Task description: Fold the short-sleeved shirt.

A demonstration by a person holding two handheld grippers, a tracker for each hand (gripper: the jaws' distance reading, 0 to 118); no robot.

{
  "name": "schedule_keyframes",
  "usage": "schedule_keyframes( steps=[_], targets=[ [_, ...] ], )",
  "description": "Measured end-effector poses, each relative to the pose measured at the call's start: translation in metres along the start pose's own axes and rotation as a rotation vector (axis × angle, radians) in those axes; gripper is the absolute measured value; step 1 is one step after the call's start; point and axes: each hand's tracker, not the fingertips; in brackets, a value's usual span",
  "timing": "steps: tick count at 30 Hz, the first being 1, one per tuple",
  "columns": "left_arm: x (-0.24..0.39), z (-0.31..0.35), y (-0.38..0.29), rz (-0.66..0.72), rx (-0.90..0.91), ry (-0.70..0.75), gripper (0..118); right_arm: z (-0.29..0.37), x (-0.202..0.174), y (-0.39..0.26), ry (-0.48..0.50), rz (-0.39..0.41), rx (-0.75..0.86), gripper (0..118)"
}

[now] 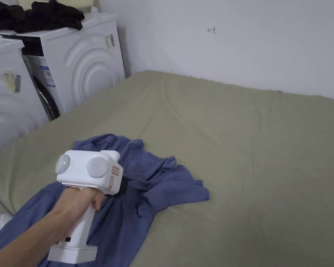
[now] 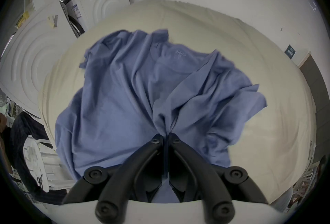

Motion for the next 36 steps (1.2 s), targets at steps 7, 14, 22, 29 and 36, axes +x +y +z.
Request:
schedule_keyframes(
  steps=[7, 14, 22, 29, 36],
  targets=[
    [0.081, 0.051, 0.040, -0.059, 0.124, -0.106, 0, 0.044, 0.043, -0.006, -0.074, -0.049, 0.021, 0],
    [0.211, 0.083, 0.086, -0.207, 0.207, -0.289, 0, 0.079, 0.083, -0.023, -0.178, -0.126, 0.015, 0],
    [0.373, 0.126, 0.076, -0.380, 0.235, -0.551, 0, 0.101, 0.124, -0.037, -0.281, -0.204, 0.011, 0],
    [0.460, 0.132, 0.040, -0.443, 0.173, -0.739, 0, 0.109, 0.142, -0.043, -0.322, -0.224, 0.017, 0],
    [0.516, 0.015, -0.035, -0.563, -0.054, -0.532, 0, 0.103, 0.155, -0.064, -0.337, -0.248, -0.046, 0]
  ],
)
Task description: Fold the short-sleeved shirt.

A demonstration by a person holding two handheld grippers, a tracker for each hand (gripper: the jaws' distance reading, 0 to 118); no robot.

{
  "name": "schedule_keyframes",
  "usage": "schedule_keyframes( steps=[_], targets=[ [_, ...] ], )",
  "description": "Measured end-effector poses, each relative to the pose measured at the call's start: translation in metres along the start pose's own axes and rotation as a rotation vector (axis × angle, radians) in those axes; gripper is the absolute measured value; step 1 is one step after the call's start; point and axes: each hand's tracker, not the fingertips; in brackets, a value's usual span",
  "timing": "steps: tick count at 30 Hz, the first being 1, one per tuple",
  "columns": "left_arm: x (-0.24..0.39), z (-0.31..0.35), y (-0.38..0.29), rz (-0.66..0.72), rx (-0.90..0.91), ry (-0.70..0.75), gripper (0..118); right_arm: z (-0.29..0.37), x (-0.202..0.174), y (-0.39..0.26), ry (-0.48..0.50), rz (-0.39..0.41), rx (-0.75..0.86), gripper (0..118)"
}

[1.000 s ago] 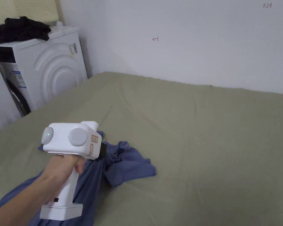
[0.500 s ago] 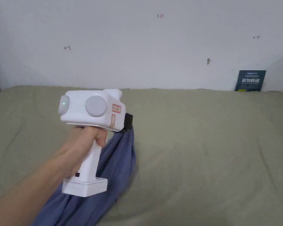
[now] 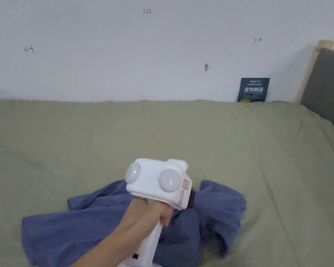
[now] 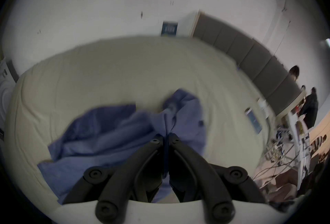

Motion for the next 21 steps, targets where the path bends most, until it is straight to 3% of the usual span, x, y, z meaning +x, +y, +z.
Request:
schedule_keyframes(
  steps=[1, 2, 3, 4, 5, 6, 7, 8, 12, 17, 19, 21],
  targets=[
    [0.000, -0.018, -0.009, -0.006, -0.033, 0.035, 1, -0.002, 0.002, -0.002, -0.004, -0.005, -0.012, 0],
    [0.000, -0.032, -0.016, -0.001, -0.052, 0.064, 9, -0.003, 0.004, -0.003, -0.006, -0.005, -0.023, 0],
    [-0.003, -0.041, -0.024, 0.007, -0.039, 0.048, 38, -0.004, 0.006, -0.005, -0.010, -0.005, -0.028, 0],
    [-0.003, -0.047, -0.030, 0.023, -0.047, 0.063, 92, -0.005, 0.008, -0.005, -0.016, -0.005, -0.035, 0],
    [-0.005, -0.051, -0.035, 0.024, -0.050, 0.072, 115, -0.006, 0.010, -0.006, -0.016, -0.004, -0.039, 0],
    [-0.008, -0.055, -0.040, 0.031, -0.054, 0.053, 107, -0.008, 0.012, -0.005, -0.019, -0.002, -0.043, 0],
    [-0.013, -0.035, -0.040, 0.077, 0.024, -0.033, 107, -0.010, 0.013, -0.005, -0.026, -0.001, -0.047, 0],
    [-0.013, -0.027, -0.047, 0.060, 0.002, 0.034, 107, -0.010, 0.013, -0.004, -0.029, -0.002, -0.046, 0],
    [-0.023, 0.016, -0.064, 0.106, 0.079, 0.017, 107, -0.006, 0.012, 0.006, -0.031, -0.003, -0.025, 0],
    [-0.044, 0.132, -0.110, 0.101, 0.307, 0.077, 105, 0.012, 0.003, 0.020, -0.011, 0.042, 0.054, 0],
    [-0.054, 0.182, -0.137, 0.125, 0.415, 0.082, 100, 0.019, -0.002, 0.025, -0.001, 0.083, 0.101, 0],
    [-0.063, 0.227, -0.167, 0.134, 0.509, 0.147, 82, 0.025, -0.008, 0.031, -0.003, 0.130, 0.132, 0]
  ],
)
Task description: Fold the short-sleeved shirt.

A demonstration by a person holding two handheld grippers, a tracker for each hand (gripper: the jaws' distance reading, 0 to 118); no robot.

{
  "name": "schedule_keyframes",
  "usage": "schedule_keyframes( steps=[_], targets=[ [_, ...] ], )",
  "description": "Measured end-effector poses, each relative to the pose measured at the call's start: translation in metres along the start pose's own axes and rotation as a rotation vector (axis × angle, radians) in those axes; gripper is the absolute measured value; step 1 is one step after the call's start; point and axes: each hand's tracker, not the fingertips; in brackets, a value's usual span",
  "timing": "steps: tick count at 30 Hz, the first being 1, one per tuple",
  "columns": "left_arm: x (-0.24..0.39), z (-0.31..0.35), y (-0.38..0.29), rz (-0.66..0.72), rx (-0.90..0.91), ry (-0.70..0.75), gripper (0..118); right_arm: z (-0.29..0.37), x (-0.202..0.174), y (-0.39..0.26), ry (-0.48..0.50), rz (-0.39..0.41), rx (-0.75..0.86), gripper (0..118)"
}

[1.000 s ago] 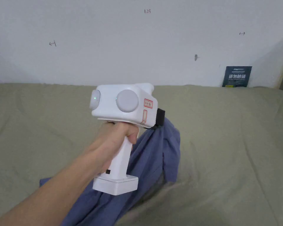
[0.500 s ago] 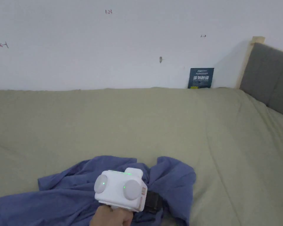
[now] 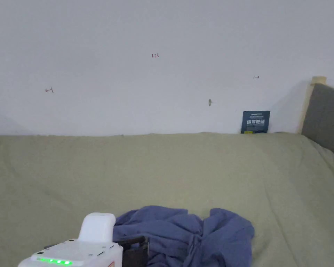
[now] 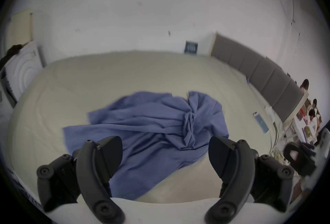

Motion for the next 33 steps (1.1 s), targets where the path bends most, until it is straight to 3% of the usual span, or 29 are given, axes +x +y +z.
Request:
schedule_keyframes(
  steps=[1, 2, 3, 10, 18, 26, 33],
  targets=[
    [-0.007, 0.022, -0.002, -0.009, 0.036, 0.022, 58, 0.003, -0.002, 0.003, 0.004, 0.009, 0.016, 0],
    [-0.012, 0.042, -0.005, -0.007, 0.084, 0.052, 3, 0.006, -0.005, 0.006, 0.007, 0.004, 0.031, 0],
    [-0.013, 0.062, -0.009, -0.010, 0.119, 0.107, 0, 0.009, -0.007, 0.008, 0.018, -0.001, 0.051, 0],
    [-0.034, 0.139, -0.031, -0.031, 0.216, 0.325, 0, 0.021, -0.022, 0.009, 0.029, 0.046, 0.123, 0],
    [-0.070, 0.156, -0.039, 0.040, 0.234, 0.378, 0, 0.017, -0.023, 0.013, 0.021, 0.055, 0.122, 0],
    [-0.114, 0.091, -0.025, 0.084, 0.133, 0.358, 0, -0.007, -0.027, 0.020, 0.026, 0.050, 0.093, 0],
    [-0.187, -0.041, -0.009, 0.150, -0.152, 0.252, 0, -0.047, -0.032, 0.016, 0.027, 0.042, 0.015, 0]
  ],
)
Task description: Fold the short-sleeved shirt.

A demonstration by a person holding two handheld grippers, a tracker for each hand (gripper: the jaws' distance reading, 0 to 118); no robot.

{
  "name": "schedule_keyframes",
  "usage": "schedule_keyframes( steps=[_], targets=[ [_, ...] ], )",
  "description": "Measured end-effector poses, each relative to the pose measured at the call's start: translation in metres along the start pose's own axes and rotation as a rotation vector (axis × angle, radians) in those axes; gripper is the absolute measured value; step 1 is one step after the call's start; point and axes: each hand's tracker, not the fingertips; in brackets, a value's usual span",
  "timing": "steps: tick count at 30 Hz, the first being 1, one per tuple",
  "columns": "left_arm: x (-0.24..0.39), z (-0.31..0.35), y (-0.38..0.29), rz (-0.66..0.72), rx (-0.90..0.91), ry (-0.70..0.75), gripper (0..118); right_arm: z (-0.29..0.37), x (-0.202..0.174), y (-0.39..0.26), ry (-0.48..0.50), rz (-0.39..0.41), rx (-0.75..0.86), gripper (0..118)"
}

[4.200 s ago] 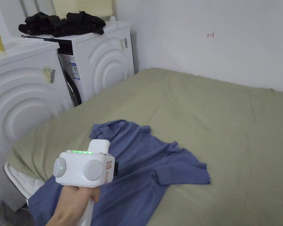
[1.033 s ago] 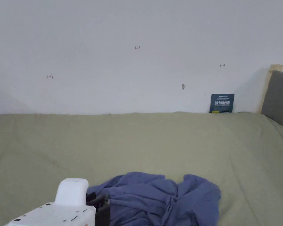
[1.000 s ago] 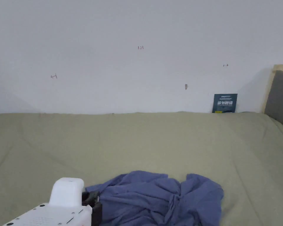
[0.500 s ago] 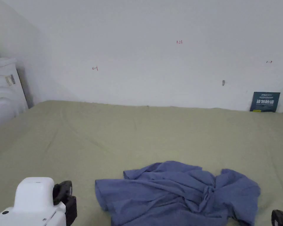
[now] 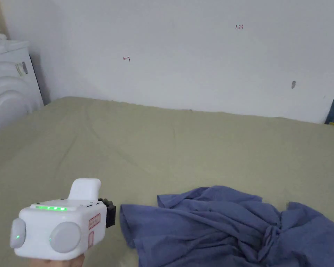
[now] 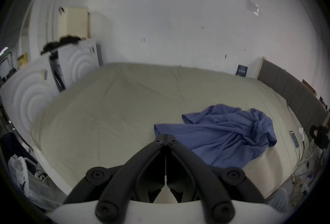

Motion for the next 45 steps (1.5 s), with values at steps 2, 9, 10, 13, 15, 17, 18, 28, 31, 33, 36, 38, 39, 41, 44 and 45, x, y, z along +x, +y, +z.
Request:
schedule_keyframes(
  steps=[2, 9, 10, 13, 15, 17, 18, 28, 31, 33, 36, 38, 39, 41, 44, 45],
  targets=[
    [-0.008, -0.046, 0.011, 0.026, -0.079, -0.017, 43, -0.013, 0.001, -0.004, -0.002, -0.009, -0.028, 0],
    [-0.015, -0.177, 0.021, -0.032, -0.282, 0.064, 113, -0.049, 0.008, -0.020, -0.031, -0.006, -0.110, 0],
    [-0.005, -0.176, 0.019, -0.028, -0.312, 0.063, 113, -0.052, 0.009, -0.022, -0.037, -0.004, -0.119, 0],
    [0.008, -0.197, 0.008, -0.080, -0.352, 0.119, 109, -0.056, 0.011, -0.026, -0.038, -0.008, -0.141, 0],
    [0.008, -0.201, 0.015, -0.097, -0.412, 0.130, 98, -0.056, 0.012, -0.026, -0.037, -0.014, -0.150, 0],
    [0.014, -0.190, 0.019, -0.089, -0.386, 0.123, 91, -0.056, 0.014, -0.026, -0.034, -0.018, -0.150, 0],
    [0.013, -0.187, 0.025, -0.098, -0.396, 0.107, 87, -0.056, 0.015, -0.026, -0.035, -0.018, -0.152, 0],
    [0.030, -0.169, 0.013, -0.063, -0.378, 0.081, 0, -0.118, 0.060, 0.017, -0.102, -0.057, -0.197, 0],
    [0.027, -0.173, 0.019, -0.061, -0.385, 0.066, 0, -0.180, 0.090, 0.039, -0.088, -0.061, -0.248, 0],
    [0.027, -0.175, 0.020, -0.065, -0.384, 0.060, 0, -0.228, 0.111, 0.050, -0.077, -0.069, -0.329, 0],
    [0.026, -0.177, 0.022, -0.069, -0.383, 0.052, 0, -0.299, 0.134, 0.057, -0.082, 0.010, -0.438, 1],
    [0.024, -0.176, 0.021, -0.073, -0.378, 0.047, 0, -0.338, 0.147, 0.057, -0.056, 0.011, -0.533, 59],
    [0.024, -0.178, 0.022, -0.075, -0.377, 0.046, 0, -0.356, 0.151, 0.055, -0.065, 0.012, -0.597, 99],
    [0.025, -0.181, 0.024, -0.081, -0.375, 0.045, 0, -0.381, 0.155, 0.043, -0.060, 0.033, -0.671, 118],
    [0.032, -0.176, 0.022, -0.098, -0.368, 0.052, 0, -0.397, 0.148, 0.028, -0.022, 0.081, -0.689, 117],
    [0.033, -0.178, 0.023, -0.107, -0.371, 0.053, 0, -0.404, 0.146, 0.023, -0.031, 0.086, -0.708, 117]
  ],
)
